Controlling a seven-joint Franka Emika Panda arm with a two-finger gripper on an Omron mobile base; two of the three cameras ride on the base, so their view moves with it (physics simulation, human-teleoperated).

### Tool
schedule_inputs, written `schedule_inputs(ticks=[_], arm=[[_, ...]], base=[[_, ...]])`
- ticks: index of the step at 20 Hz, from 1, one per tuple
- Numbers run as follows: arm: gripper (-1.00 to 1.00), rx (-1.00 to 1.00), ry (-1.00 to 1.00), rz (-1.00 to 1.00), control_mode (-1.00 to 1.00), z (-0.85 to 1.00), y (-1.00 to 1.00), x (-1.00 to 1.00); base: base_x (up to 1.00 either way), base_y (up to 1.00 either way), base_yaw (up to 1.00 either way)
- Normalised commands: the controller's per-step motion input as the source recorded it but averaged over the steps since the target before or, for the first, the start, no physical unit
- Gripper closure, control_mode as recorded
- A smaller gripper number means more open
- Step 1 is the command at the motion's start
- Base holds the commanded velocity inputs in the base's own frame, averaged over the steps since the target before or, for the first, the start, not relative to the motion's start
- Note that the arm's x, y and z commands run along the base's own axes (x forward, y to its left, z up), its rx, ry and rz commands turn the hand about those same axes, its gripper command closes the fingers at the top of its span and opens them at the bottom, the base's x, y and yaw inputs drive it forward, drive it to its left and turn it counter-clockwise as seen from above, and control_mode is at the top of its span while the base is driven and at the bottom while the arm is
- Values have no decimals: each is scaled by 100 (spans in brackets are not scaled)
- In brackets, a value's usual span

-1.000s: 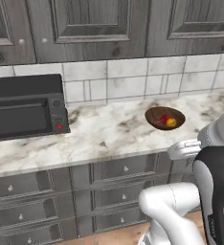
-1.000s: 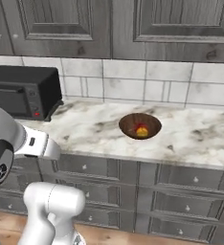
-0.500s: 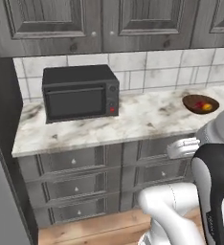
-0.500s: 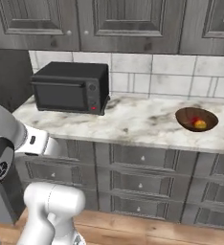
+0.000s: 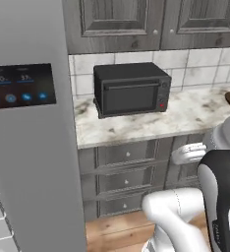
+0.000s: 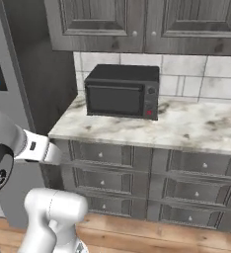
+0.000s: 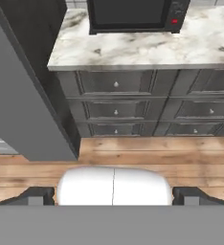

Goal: Take the corn, pear, and orange from the freezer and place them in the bowl on the counter.

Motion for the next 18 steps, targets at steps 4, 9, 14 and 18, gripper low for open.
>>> schedule_inputs(ticks=[4, 9, 14, 18], arm=[[-100, 0, 0, 0, 100, 0, 0, 0], [-100, 0, 0, 0, 100, 0, 0, 0], [-100, 0, 0, 0, 100, 0, 0, 0], [-100, 0, 0, 0, 100, 0, 0, 0]], base=[[16, 100, 2], [29, 100, 5], [26, 98, 13], [46, 89, 16]])
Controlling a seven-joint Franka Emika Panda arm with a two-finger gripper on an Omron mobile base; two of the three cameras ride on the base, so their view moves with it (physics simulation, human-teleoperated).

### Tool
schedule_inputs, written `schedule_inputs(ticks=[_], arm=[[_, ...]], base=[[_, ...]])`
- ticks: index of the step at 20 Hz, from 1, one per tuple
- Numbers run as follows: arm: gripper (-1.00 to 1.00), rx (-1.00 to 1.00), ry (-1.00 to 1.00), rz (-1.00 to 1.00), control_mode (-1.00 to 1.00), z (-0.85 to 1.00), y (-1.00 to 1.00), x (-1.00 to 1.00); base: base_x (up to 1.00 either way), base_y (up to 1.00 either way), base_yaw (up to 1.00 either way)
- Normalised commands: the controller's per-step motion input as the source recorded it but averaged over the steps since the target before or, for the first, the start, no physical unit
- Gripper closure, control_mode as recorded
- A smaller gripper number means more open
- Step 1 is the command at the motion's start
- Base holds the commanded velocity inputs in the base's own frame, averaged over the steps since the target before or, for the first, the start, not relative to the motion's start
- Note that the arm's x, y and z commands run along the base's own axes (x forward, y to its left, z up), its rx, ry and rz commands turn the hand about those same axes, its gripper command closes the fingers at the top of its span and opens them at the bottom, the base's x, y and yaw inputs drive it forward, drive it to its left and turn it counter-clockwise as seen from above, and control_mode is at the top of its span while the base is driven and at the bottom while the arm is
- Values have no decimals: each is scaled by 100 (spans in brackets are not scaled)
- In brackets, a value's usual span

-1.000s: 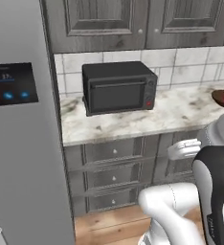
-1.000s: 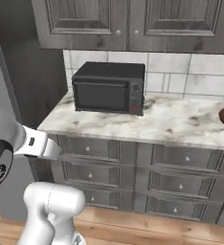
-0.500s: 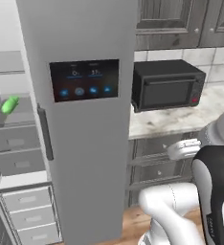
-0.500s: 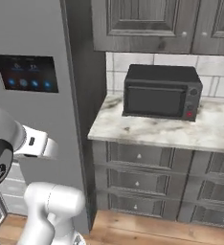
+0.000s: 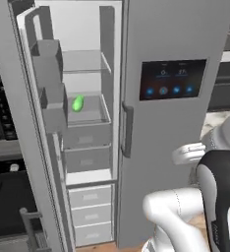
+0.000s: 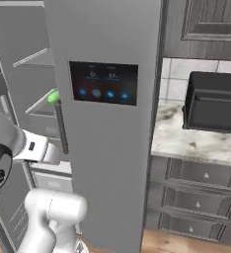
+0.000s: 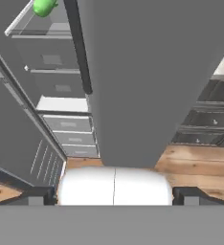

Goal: Take the corn, pear, and orange from the freezer and place them in the bowl on the counter.

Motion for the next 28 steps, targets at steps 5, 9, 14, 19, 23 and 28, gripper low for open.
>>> schedule_inputs(ticks=[5, 9, 14, 19, 23, 28], arm=[[-100, 0, 0, 0, 100, 0, 0, 0], [-100, 0, 0, 0, 100, 0, 0, 0], [-100, 0, 0, 0, 100, 0, 0, 0], [-100, 0, 0, 0, 100, 0, 0, 0], [-100, 0, 0, 0, 100, 0, 0, 0], [-100, 0, 0, 0, 100, 0, 0, 0]], base=[[71, 52, 6], [71, 28, 4], [27, 31, 5], [14, 50, 7], [28, 32, 5], [58, 6, 1]])
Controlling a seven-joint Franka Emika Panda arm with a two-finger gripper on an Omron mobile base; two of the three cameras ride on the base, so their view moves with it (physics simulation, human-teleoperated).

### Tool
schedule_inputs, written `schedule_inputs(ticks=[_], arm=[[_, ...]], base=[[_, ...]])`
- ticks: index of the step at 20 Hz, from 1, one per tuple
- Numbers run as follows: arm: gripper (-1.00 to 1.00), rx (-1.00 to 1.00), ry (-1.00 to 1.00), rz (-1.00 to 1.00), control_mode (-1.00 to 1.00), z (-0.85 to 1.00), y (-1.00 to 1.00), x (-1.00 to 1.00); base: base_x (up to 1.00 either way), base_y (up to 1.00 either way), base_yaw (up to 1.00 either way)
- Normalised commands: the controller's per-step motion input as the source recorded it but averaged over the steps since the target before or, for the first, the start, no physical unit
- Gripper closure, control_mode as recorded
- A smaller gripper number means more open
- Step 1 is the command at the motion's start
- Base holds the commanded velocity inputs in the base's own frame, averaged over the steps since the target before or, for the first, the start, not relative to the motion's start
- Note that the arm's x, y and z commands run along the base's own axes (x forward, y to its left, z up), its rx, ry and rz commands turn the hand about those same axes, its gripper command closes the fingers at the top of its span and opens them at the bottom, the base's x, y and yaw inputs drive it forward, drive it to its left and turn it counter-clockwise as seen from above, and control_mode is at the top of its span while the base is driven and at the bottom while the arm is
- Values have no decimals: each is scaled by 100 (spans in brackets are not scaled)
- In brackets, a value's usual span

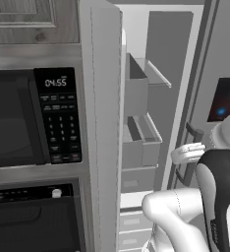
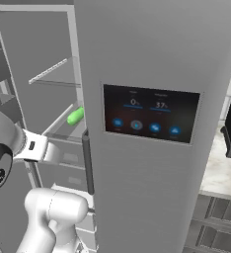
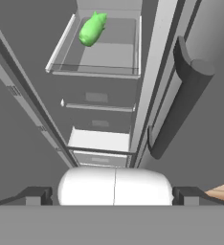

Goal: Take the corn, pear, and orange from the freezer and place them in the bowl on the counter.

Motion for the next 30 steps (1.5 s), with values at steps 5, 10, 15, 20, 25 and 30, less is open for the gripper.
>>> schedule_inputs(ticks=[5, 10, 15, 20, 25, 30], arm=[[-100, 0, 0, 0, 100, 0, 0, 0], [-100, 0, -4, 0, -100, -17, 8, 59], [-100, 0, -18, 2, -100, -27, 13, 85], [-100, 1, -13, 5, -100, -32, 11, 82], [-100, 0, 0, 3, -100, -35, 15, 69], [-100, 0, 0, 0, -100, -11, 8, 70]], base=[[64, 8, 0], [12, 2, 0], [0, 0, 0], [0, 0, 0], [0, 0, 0], [0, 0, 0]])
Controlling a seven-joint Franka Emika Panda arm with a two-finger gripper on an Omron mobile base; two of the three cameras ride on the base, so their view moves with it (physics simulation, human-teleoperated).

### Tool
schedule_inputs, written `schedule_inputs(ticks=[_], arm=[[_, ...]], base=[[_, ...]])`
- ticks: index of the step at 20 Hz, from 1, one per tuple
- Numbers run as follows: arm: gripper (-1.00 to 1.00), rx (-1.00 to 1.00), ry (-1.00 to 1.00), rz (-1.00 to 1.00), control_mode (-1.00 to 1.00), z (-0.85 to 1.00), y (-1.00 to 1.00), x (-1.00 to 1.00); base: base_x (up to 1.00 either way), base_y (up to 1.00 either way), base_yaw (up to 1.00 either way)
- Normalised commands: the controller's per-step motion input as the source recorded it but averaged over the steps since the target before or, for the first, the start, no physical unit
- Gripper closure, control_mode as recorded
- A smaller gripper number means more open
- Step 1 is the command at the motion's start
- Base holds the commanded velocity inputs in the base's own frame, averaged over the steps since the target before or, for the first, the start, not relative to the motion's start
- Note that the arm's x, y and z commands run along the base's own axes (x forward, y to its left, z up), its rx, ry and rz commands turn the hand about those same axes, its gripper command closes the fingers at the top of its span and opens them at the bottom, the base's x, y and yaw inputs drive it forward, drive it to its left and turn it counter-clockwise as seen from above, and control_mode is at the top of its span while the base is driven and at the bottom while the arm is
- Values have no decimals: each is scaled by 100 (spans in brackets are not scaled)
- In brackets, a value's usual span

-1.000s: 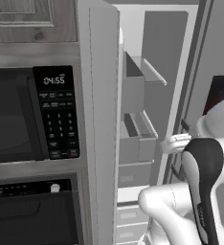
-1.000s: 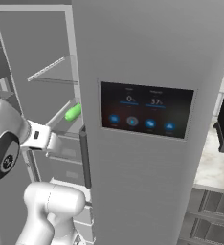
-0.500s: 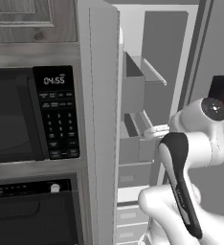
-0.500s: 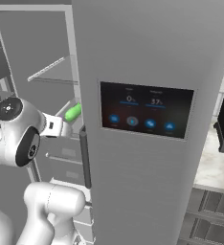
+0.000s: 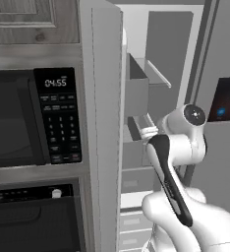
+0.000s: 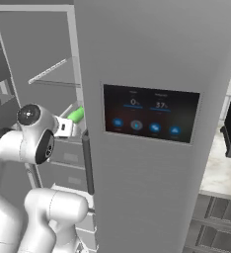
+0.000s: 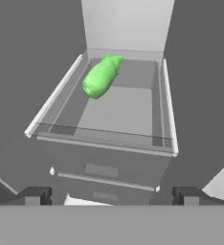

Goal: Take the corn, pear, and orange from the freezer and place them in the bowl on the counter.

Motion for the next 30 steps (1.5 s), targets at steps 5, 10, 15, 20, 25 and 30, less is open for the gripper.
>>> schedule_inputs(ticks=[5, 10, 15, 20, 25, 30], arm=[[-100, 1, 0, 0, -100, -6, 5, 74], [-100, 0, 3, 0, -100, -2, 18, 51], [-100, 0, 3, 1, -100, -5, 15, 38], [-100, 0, 1, 2, -100, -10, 6, 42], [-100, 0, 0, 2, -100, -11, 3, 54], [-100, 1, 2, 1, -100, -15, 6, 53]], base=[[0, 0, 0], [0, 0, 0], [0, 0, 0], [0, 0, 0], [0, 0, 0], [0, 0, 0]])
